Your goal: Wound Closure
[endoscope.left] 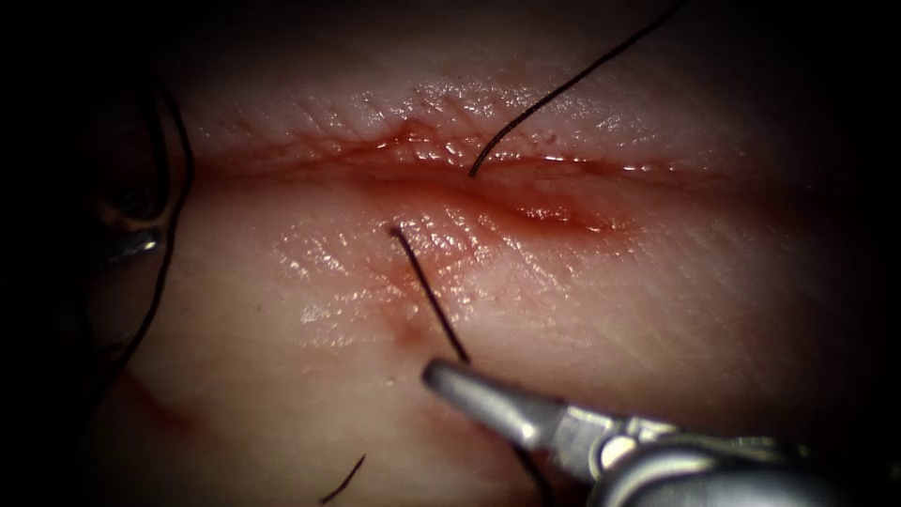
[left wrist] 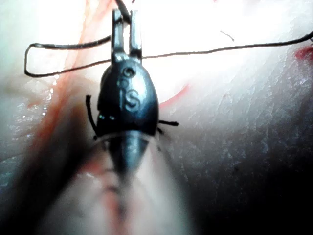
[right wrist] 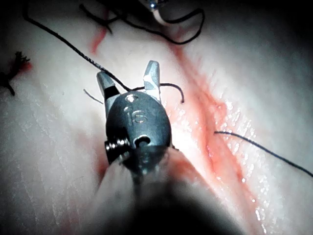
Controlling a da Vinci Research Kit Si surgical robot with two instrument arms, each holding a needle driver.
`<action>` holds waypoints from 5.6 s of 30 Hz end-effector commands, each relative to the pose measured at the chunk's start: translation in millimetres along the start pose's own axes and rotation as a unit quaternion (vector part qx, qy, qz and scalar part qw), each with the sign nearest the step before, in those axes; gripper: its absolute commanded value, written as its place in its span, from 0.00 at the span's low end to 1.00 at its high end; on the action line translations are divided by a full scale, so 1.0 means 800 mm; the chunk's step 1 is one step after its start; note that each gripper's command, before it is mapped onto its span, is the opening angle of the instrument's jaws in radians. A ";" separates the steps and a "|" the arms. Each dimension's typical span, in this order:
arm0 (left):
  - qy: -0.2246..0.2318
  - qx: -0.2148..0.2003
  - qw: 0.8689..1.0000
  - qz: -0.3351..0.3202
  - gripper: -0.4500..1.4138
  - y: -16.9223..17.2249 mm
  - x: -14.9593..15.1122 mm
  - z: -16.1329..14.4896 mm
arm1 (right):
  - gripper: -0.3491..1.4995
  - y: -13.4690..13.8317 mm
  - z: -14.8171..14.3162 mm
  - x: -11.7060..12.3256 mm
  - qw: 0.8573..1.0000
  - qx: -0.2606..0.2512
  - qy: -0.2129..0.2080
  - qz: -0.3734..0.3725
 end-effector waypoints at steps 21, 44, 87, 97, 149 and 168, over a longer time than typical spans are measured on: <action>-0.003 -0.001 1.000 0.000 0.00 0.0003 -0.0008 0.0008 | 0.87 0.0060 0.0127 -0.0138 0.998 -0.025 -0.048 -0.016; -0.001 -0.002 1.000 0.001 0.00 0.0006 -0.0010 0.0009 | 0.00 -0.0003 0.0039 -0.0054 0.999 0.019 -0.015 -0.029; -0.001 -0.004 1.000 0.003 0.00 0.0006 -0.0013 0.0004 | 0.92 0.0059 0.0125 -0.0130 0.998 -0.024 -0.039 -0.040; -0.001 -0.002 1.000 0.003 0.00 0.0007 -0.0013 0.0008 | 0.00 0.0067 0.0094 -0.0154 0.999 -0.017 -0.039 -0.026; 0.000 -0.005 1.000 0.004 0.00 0.0009 -0.0016 0.0009 | 0.93 0.0009 0.0010 0.0017 0.999 0.009 0.006 -0.046; 0.000 -0.007 1.000 0.006 0.00 0.0008 -0.0020 0.0001 | 0.89 0.0067 0.0121 -0.0123 0.997 -0.007 -0.056 -0.048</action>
